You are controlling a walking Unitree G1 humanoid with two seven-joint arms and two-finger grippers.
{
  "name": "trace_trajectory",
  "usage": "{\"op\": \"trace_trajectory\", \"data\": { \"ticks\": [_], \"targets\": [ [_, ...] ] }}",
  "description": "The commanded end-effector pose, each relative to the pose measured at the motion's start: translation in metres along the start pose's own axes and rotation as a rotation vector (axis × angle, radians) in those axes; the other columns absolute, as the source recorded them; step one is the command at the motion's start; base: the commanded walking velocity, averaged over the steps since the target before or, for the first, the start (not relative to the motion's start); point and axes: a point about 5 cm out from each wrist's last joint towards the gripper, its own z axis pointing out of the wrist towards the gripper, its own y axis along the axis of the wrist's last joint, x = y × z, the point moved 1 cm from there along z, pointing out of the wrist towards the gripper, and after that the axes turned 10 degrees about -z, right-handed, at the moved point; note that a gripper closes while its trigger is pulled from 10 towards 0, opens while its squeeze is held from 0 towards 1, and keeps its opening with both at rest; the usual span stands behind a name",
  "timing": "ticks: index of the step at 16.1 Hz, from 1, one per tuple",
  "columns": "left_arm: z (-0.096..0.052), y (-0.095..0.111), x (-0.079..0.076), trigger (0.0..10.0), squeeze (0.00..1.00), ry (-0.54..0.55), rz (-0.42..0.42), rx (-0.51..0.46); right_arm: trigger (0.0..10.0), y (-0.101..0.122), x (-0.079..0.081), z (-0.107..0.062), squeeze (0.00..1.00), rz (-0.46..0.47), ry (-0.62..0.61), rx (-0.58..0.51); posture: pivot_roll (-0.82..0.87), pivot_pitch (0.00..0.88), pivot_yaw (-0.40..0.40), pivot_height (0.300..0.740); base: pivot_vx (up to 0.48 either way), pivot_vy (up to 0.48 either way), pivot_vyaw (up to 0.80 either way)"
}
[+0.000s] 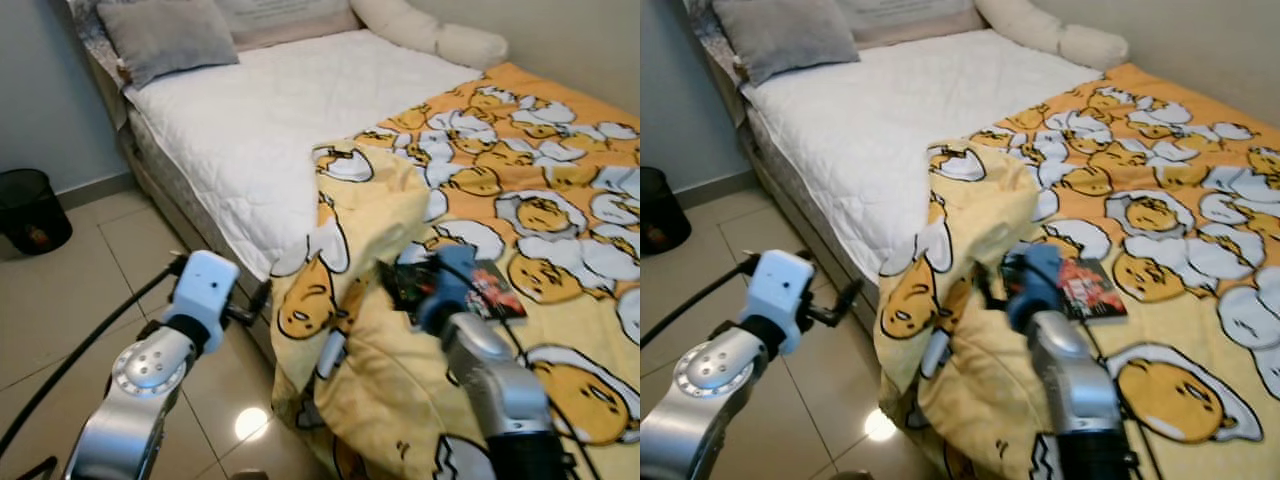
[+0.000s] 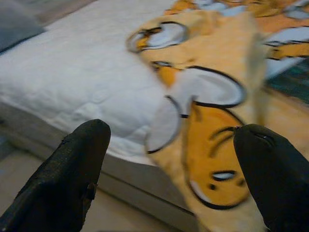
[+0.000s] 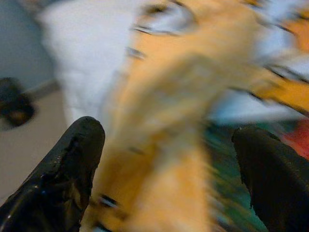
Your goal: Clean up the room
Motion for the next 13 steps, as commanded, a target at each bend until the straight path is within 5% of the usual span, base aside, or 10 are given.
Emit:
{"op": "trace_trajectory", "data": {
  "ticks": [1, 2, 8, 13],
  "targets": [
    [0.0, 0.003, -0.001, 10.0, 0.0, -0.017, 0.021, -0.001, 10.0, 0.006, -0.002, 0.002, 0.05, 0.018, -0.011, -0.011, 0.05, 0.0, -0.048, 0.74, 0.0, 0.0, 0.0],
    [0.0, 0.002, -0.002, 10.0, 0.0, -0.042, 0.031, 0.008, 10.0, 0.007, -0.006, 0.005, 1.0, 0.046, -0.011, -0.007, 0.05, 0.0, -0.05, 0.74, 0.0, 0.0, 0.0],
    [-0.001, 0.003, 0.0, 10.0, 0.0, -0.148, 0.054, 0.038, 10.0, 0.013, -0.025, 0.026, 1.0, 0.13, -0.09, 0.013, 0.05, 0.0, -0.045, 0.74, 0.0, 0.0, 0.0],
    [-0.005, 0.008, -0.019, 10.0, 0.0, -0.4, 0.081, 0.065, 10.0, -0.005, -0.036, 0.044, 1.0, 0.443, -0.188, 0.146, 0.06, 0.0, -0.033, 0.74, 0.0, 0.0, 0.0]
  ]
}}
